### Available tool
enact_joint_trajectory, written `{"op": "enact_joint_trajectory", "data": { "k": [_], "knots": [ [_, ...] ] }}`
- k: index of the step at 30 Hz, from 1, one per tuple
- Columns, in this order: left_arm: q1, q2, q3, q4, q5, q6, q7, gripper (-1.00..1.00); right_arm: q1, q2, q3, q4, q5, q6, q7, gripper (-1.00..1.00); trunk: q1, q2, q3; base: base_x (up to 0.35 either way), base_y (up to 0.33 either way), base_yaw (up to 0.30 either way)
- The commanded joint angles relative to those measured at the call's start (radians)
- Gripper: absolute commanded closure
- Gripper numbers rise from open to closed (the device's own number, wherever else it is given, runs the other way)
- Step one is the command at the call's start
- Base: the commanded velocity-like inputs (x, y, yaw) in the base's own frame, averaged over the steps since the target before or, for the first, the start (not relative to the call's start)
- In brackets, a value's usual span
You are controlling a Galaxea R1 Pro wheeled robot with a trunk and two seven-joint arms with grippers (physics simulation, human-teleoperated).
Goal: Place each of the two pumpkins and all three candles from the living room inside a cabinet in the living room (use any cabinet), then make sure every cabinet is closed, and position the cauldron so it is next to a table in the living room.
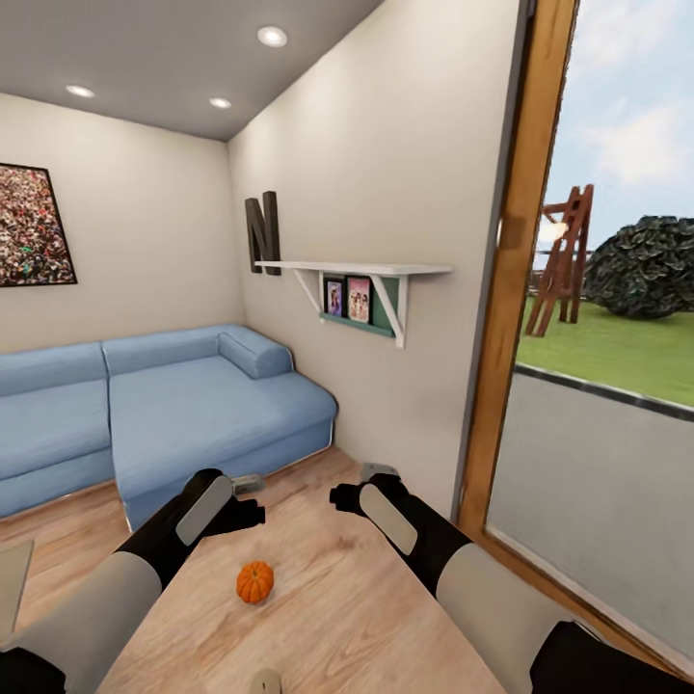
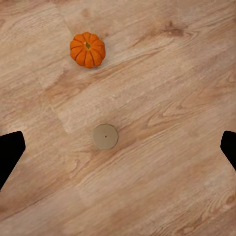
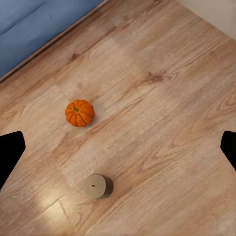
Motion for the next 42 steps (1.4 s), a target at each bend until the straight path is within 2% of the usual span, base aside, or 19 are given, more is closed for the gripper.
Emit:
{"op": "enact_joint_trajectory", "data": {
  "k": [1, 11, 22, 27, 29, 36, 42],
  "knots": [
    [-0.001, 0.001, -0.005, -0.002, 0.01, 0.0, 0.01, -1.0, -0.001, 0.0, 0.002, -0.001, -0.007, 0.001, -0.008, -1.0, 0.001, -0.001, -0.001, 0.335, 0.006, 0.005],
    [0.0, 0.001, -0.003, -0.002, 0.017, 0.002, 0.01, -1.0, -0.001, 0.0, 0.002, -0.001, -0.007, 0.001, -0.008, -1.0, 0.001, -0.001, -0.001, 0.295, 0.001, 0.001],
    [-0.001, 0.001, -0.001, -0.001, 0.021, 0.0, 0.016, -1.0, -0.001, 0.0, 0.002, -0.001, -0.007, 0.001, -0.007, -1.0, 0.001, -0.001, -0.001, 0.039, 0.0, 0.0],
    [-0.001, 0.001, -0.001, -0.001, 0.022, 0.0, 0.016, -1.0, 0.0, 0.0, 0.002, -0.001, -0.007, 0.001, -0.007, -1.0, 0.02, -0.036, -0.017, 0.002, 0.0, 0.0],
    [-0.001, 0.001, -0.001, 0.001, 0.023, -0.001, 0.016, -1.0, -0.001, 0.0, 0.002, -0.001, -0.007, 0.001, -0.007, -1.0, 0.02, -0.036, -0.017, 0.001, 0.0, 0.0],
    [-0.027, 0.0, 0.002, 0.08, 0.024, -0.001, 0.011, -1.0, -0.001, 0.0, 0.001, -0.001, -0.007, 0.001, -0.004, -1.0, 0.02, -0.036, -0.017, 0.0, 0.0, 0.0],
    [-0.036, 0.0, 0.002, 0.108, 0.025, -0.001, 0.01, -1.0, -0.001, 0.0, 0.001, -0.001, -0.006, 0.001, -0.004, -1.0, 0.02, -0.036, -0.017, 0.0, 0.0, 0.0]
  ]
}}
